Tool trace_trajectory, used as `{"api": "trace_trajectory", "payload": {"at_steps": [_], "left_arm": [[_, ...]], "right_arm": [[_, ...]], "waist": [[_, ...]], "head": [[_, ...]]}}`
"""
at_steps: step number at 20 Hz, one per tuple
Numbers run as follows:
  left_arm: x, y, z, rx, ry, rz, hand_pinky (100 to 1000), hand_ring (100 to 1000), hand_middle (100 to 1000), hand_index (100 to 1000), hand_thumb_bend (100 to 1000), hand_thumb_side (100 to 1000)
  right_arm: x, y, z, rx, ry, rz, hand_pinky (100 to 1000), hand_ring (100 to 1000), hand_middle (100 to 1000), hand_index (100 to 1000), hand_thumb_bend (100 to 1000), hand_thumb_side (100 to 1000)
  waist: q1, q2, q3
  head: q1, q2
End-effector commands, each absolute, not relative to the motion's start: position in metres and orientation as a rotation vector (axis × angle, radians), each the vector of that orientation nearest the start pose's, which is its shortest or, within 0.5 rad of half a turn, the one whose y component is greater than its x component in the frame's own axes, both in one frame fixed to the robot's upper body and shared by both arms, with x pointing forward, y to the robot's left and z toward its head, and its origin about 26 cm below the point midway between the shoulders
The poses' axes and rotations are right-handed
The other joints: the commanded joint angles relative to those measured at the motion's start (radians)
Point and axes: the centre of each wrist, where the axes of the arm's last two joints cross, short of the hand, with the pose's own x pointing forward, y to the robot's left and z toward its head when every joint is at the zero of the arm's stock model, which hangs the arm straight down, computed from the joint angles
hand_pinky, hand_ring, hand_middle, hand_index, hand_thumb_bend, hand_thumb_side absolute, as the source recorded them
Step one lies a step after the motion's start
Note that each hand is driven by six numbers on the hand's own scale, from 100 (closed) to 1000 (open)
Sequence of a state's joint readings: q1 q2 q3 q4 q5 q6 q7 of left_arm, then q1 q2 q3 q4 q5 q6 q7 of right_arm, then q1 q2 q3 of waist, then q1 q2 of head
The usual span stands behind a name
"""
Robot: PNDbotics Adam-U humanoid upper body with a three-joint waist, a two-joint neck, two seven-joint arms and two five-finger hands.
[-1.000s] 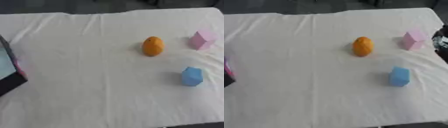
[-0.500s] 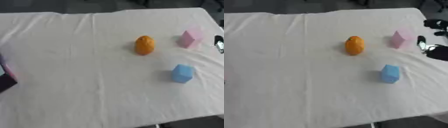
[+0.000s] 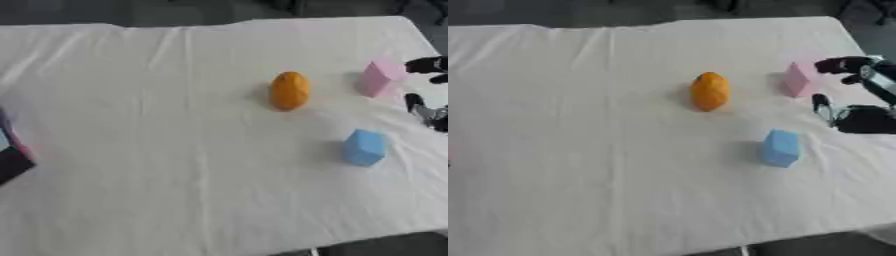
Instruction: Pick up the objects with one hand, pass them to the other hand, and then place them into the box on the other side of the table.
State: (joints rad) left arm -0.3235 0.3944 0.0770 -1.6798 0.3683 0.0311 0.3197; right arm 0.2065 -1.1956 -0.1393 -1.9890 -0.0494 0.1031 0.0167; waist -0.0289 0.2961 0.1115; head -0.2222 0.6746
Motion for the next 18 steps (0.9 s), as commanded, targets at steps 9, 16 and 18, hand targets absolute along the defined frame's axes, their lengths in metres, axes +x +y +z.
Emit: {"api": "trace_trajectory", "payload": {"at_steps": [9, 16, 18], "left_arm": [[0.342, 0.318, 0.159, 0.175, -1.985, 0.193, 1000, 759, 855, 852, 257, 832], [0.342, 0.316, 0.157, 0.167, -1.978, 0.181, 1000, 759, 854, 852, 254, 836], [0.342, 0.315, 0.156, 0.165, -1.976, 0.178, 1000, 759, 855, 852, 254, 838]], "right_arm": [[0.241, -0.396, 0.215, -0.829, -1.369, 1.116, 877, 929, 832, 908, 373, 155], [0.241, -0.39, 0.207, -0.823, -1.32, 1.091, 880, 931, 823, 903, 377, 189], [0.241, -0.389, 0.204, -0.813, -1.304, 1.091, 881, 931, 824, 904, 391, 196]], "waist": [[0.005, -0.017, 0.008], [0.01, -0.014, 0.013], [0.011, -0.013, 0.014]], "head": [[-0.012, 0.0], [-0.023, 0.002], [-0.024, 0.003]]}}
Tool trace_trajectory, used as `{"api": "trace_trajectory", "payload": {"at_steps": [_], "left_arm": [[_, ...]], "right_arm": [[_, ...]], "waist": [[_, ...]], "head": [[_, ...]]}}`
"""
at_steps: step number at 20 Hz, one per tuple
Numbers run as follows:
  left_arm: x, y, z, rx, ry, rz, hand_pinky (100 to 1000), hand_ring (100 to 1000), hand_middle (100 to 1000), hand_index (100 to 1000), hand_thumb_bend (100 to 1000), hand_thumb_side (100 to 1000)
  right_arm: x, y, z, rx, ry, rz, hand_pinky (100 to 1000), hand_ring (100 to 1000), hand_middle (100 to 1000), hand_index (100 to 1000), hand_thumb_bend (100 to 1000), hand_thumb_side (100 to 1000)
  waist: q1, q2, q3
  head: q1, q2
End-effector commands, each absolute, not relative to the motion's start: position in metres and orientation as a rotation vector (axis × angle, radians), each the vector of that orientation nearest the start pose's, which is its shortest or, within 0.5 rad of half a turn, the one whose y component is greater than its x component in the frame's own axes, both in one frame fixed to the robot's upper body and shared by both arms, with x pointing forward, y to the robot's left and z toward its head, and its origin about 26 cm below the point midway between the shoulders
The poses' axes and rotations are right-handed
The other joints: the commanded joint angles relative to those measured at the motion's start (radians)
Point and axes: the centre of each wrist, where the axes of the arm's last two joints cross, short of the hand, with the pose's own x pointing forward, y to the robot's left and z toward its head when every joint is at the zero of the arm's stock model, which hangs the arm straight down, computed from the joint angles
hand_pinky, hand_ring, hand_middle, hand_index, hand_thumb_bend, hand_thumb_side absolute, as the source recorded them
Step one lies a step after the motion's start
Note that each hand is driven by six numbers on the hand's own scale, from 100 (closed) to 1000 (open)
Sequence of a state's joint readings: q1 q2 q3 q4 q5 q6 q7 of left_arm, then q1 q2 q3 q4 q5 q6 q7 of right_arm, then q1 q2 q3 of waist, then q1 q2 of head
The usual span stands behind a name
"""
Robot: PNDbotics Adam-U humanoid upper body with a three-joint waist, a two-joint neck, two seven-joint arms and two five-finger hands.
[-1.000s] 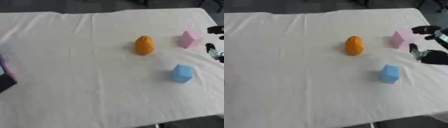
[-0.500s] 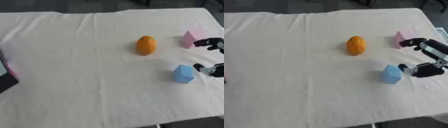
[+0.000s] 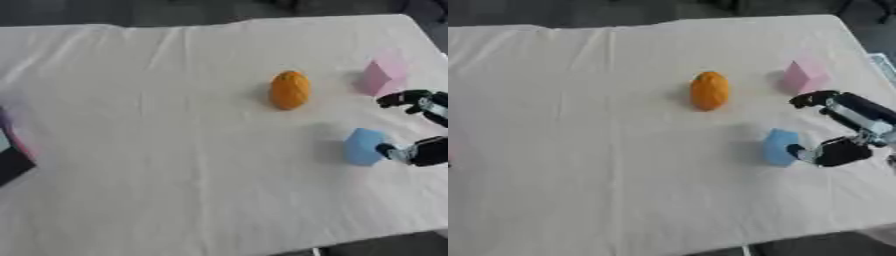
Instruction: Pick up the objects with one hand, pass them to the other hand, and then place them into the box on the other side of the table.
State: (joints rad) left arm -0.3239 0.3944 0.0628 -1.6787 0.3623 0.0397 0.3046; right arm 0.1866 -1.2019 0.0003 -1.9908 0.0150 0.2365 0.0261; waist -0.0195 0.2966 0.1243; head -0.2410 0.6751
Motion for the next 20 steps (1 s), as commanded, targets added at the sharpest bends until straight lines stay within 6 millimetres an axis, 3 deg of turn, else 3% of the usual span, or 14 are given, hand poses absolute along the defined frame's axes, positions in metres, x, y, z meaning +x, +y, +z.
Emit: {"api": "trace_trajectory", "payload": {"at_steps": [1, 20], "left_arm": [[0.342, 0.315, 0.156, 0.164, -1.975, 0.177, 1000, 759, 855, 852, 253, 838], [0.343, 0.313, 0.157, 0.154, -1.975, 0.168, 1000, 760, 855, 851, 248, 844]], "right_arm": [[0.241, -0.389, 0.203, -0.812, -1.296, 1.091, 883, 932, 825, 905, 414, 214], [0.24, -0.384, 0.193, -0.851, -1.154, 1.144, 899, 944, 848, 920, 442, 320]], "waist": [[0.002, -0.013, 0.001], [0.006, -0.003, 0.01]], "head": [[-0.005, 0.002], [0.0, 0.007]]}}
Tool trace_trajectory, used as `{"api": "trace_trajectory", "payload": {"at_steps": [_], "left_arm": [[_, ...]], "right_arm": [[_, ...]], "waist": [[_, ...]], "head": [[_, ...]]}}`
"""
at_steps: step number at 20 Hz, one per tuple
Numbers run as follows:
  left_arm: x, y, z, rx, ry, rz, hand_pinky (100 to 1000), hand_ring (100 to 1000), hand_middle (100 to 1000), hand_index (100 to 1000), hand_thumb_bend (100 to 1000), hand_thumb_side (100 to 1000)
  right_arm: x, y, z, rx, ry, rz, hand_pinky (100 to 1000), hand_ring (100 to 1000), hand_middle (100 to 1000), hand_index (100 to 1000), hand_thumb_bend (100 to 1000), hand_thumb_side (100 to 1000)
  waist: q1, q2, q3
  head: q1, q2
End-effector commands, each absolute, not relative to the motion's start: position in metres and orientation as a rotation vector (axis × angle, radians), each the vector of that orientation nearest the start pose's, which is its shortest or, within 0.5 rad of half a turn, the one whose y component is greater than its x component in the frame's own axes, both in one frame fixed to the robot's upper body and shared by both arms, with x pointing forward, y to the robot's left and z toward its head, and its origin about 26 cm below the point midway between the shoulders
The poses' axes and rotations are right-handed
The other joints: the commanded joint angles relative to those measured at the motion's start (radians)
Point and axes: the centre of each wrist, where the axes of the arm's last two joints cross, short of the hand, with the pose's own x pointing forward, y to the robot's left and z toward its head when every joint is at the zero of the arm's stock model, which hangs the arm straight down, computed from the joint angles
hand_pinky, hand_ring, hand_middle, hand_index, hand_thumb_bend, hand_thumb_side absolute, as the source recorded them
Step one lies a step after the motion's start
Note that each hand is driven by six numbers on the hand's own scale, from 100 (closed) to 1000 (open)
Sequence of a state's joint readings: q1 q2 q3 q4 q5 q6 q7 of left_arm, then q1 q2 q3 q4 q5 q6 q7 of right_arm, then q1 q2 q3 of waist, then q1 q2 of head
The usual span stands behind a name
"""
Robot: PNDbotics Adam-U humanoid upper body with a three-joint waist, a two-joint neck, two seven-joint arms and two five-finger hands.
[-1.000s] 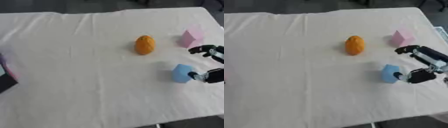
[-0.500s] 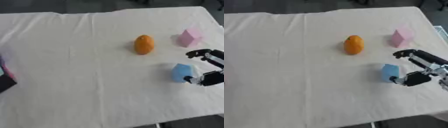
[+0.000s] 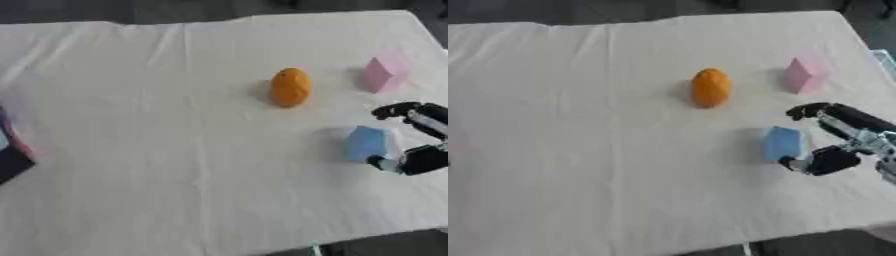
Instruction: Pick up the objects with one hand, pass them to the other hand, and then place them into the box on the other side of the table.
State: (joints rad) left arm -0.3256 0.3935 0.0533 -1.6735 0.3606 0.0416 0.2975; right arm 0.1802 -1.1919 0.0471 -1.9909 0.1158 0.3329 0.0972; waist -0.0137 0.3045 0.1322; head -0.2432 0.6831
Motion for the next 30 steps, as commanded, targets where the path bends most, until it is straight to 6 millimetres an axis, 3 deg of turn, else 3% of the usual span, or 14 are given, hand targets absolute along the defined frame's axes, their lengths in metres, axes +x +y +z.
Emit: {"api": "trace_trajectory", "payload": {"at_steps": [1, 30], "left_arm": [[0.343, 0.313, 0.157, 0.153, -1.975, 0.167, 1000, 760, 855, 851, 247, 844], [0.345, 0.308, 0.157, 0.138, -1.971, 0.147, 1000, 761, 856, 851, 237, 856]], "right_arm": [[0.24, -0.384, 0.193, -0.854, -1.146, 1.144, 899, 943, 849, 920, 442, 325], [0.254, -0.412, 0.174, -0.88, -1.032, 1.108, 901, 926, 814, 889, 453, 449]], "waist": [[0.001, -0.01, 0.002], [0.006, 0.0, 0.013]], "head": [[0.002, -0.002], [0.005, -0.015]]}}
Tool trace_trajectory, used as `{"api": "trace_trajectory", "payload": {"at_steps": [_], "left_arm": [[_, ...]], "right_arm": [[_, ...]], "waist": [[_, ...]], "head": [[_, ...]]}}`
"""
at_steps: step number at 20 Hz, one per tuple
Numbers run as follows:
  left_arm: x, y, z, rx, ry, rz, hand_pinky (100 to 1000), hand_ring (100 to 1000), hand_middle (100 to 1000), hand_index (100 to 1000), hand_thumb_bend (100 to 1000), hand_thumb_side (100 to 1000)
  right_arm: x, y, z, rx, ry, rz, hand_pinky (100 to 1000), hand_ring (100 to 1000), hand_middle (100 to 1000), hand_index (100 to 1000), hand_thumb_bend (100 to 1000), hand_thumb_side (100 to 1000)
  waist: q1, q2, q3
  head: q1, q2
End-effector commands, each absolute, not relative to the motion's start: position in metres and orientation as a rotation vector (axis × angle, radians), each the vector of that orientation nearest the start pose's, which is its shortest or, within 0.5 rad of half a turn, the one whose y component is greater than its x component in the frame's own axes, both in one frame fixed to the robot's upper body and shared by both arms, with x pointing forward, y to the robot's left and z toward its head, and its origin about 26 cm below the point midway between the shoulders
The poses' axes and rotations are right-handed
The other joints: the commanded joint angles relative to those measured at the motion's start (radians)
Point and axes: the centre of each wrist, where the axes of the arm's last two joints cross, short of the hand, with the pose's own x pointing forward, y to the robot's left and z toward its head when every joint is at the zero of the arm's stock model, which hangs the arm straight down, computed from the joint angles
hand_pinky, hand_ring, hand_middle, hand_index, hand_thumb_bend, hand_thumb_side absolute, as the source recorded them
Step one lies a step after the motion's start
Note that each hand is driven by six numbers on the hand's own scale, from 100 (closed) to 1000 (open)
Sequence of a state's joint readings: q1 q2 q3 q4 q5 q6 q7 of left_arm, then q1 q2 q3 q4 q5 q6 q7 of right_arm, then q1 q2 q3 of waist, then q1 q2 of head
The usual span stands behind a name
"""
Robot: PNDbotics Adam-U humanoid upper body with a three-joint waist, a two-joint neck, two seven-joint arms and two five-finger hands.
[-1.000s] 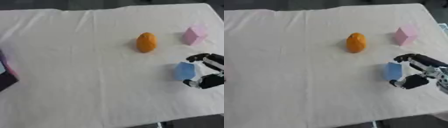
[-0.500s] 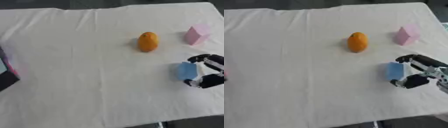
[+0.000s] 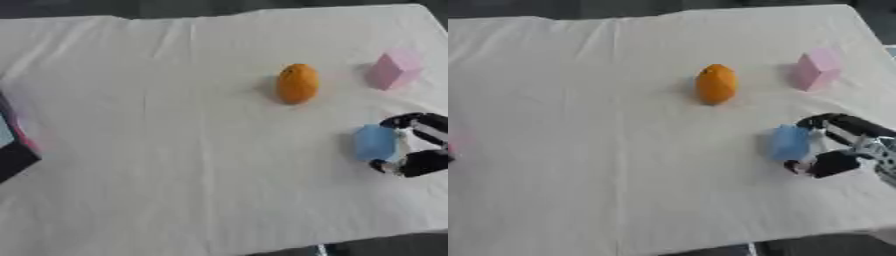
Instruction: Pick up the objects with one hand, pass them to the other hand, and then place them into the box on the other side of the table.
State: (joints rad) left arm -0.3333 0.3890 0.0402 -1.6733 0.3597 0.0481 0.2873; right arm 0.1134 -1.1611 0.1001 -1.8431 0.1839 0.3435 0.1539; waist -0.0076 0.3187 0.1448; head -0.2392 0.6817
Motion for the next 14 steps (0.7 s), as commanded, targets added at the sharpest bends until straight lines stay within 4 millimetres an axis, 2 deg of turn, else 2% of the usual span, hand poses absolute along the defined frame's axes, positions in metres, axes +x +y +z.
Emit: {"api": "trace_trajectory", "payload": {"at_steps": [1, 5, 14], "left_arm": [[0.3449, 0.3081, 0.1566, 0.139, -1.971, 0.147, 1000, 761, 856, 851, 236, 856], [0.3451, 0.3079, 0.1565, 0.14, -1.97, 0.146, 1000, 761, 856, 852, 235, 857], [0.3454, 0.3074, 0.1568, 0.139, -1.972, 0.146, 1000, 761, 857, 852, 233, 859]], "right_arm": [[0.2548, -0.412, 0.1738, -0.878, -1.038, 1.1, 900, 923, 801, 878, 454, 429], [0.2554, -0.4093, 0.174, -0.865, -1.074, 1.08, 897, 915, 760, 844, 455, 402], [0.2544, -0.4062, 0.1719, -0.843, -1.097, 1.083, 897, 915, 754, 841, 453, 399]], "waist": [[0.0, -0.014, 0.001], [0.001, -0.014, 0.002], [0.001, -0.012, 0.003]], "head": [[0.001, -0.014], [0.001, -0.014], [0.003, -0.011]]}}
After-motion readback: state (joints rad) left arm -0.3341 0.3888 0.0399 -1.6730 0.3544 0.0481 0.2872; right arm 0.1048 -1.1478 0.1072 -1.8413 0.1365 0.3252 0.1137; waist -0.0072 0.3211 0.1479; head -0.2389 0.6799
